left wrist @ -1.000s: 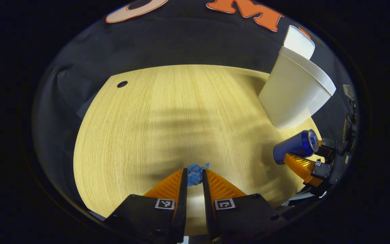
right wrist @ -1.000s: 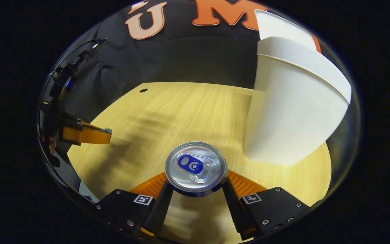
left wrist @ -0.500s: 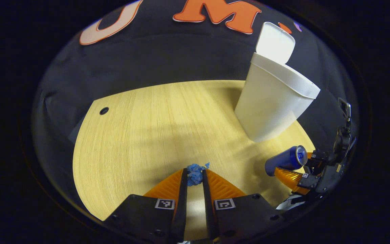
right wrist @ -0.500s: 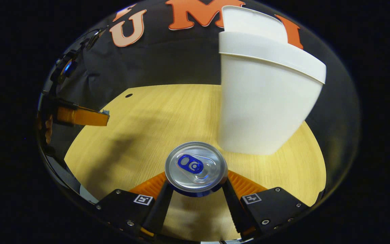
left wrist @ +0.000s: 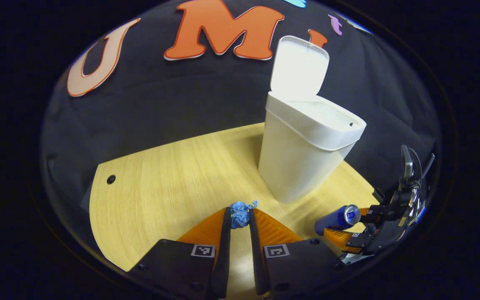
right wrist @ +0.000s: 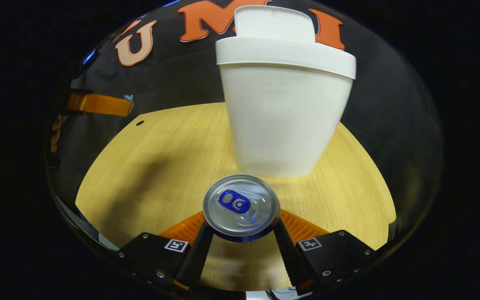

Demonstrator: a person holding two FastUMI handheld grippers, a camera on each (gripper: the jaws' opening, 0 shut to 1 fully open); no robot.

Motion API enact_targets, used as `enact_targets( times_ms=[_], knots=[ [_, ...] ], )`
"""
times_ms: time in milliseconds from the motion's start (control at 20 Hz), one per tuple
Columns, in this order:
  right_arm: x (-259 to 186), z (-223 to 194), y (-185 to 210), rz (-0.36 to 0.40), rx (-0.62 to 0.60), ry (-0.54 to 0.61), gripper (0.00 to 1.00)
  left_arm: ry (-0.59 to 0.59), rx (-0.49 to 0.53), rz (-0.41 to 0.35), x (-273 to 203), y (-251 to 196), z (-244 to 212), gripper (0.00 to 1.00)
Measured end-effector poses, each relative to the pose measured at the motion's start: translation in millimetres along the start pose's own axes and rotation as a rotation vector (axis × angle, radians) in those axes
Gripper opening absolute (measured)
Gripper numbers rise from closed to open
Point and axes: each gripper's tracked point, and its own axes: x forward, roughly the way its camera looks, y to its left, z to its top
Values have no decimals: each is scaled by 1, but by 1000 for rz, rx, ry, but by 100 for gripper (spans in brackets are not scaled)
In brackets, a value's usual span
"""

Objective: Press the lid of the desktop garbage bin to open it, pick up the crumpled paper on the desktop and throw it into the bin, then pick up the pop can on the desktop and drop it into the bin, and finally close the garbage bin lid.

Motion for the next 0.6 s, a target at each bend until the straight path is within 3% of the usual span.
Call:
enact_targets(
  times_ms=[250, 350, 600],
  knots=[
    [0, -1, 0, -32, 39, 1, 80, -72, 31, -63, -46, 9, 68, 28],
    [-1, -2, 0, -43, 51, 2, 80, -100, 54, -81, -44, 10, 99, 29],
    [-1, -2, -1, -70, 82, -8, 80, -151, 103, -112, -34, -22, 124, 29]
  ],
)
